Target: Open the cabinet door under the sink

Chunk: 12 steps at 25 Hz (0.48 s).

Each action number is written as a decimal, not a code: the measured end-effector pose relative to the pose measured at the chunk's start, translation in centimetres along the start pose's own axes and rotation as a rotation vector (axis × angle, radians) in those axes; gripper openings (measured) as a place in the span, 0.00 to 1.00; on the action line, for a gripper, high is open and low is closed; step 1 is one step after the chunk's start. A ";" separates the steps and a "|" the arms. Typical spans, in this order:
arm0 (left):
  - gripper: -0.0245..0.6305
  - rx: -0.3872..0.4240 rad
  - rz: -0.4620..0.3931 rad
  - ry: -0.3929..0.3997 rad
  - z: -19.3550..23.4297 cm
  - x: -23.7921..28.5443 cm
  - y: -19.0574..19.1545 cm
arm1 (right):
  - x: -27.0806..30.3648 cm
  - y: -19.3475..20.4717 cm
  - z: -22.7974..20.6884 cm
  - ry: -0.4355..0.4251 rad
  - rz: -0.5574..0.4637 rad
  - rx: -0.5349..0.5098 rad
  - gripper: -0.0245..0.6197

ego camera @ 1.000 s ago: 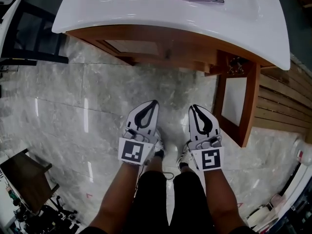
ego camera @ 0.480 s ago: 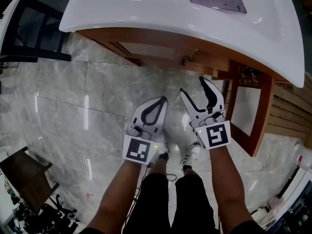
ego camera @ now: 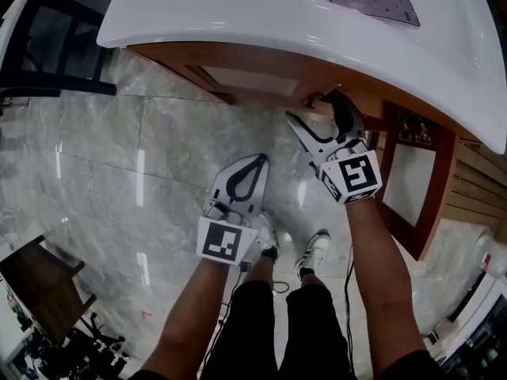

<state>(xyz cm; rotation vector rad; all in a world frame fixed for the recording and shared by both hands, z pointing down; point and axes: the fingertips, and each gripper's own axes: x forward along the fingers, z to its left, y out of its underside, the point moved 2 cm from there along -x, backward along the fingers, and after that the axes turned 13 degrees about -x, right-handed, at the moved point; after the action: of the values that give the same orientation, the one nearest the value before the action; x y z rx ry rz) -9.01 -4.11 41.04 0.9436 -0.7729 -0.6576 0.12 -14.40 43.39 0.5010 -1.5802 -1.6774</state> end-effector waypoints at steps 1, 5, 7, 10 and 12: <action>0.07 0.000 -0.001 0.000 0.1 0.0 0.0 | 0.5 0.1 -0.1 -0.006 0.008 -0.003 0.60; 0.07 -0.015 0.000 -0.007 0.4 -0.3 0.1 | 2.3 0.5 -0.5 -0.029 0.028 -0.026 0.60; 0.07 -0.011 0.000 -0.011 0.7 -0.5 0.2 | 2.9 0.5 -0.5 -0.038 0.030 -0.039 0.60; 0.07 -0.008 -0.009 -0.022 1.0 -0.8 0.2 | 3.6 0.2 -0.3 -0.053 0.036 -0.061 0.60; 0.07 -0.008 -0.013 -0.028 1.1 -1.2 0.2 | 3.8 0.1 -0.1 -0.060 0.047 -0.075 0.60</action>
<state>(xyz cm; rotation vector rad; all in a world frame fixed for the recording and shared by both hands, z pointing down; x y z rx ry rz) -10.57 -3.58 41.33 0.9347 -0.7895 -0.6863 -2.22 -17.28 44.31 0.3757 -1.5527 -1.7233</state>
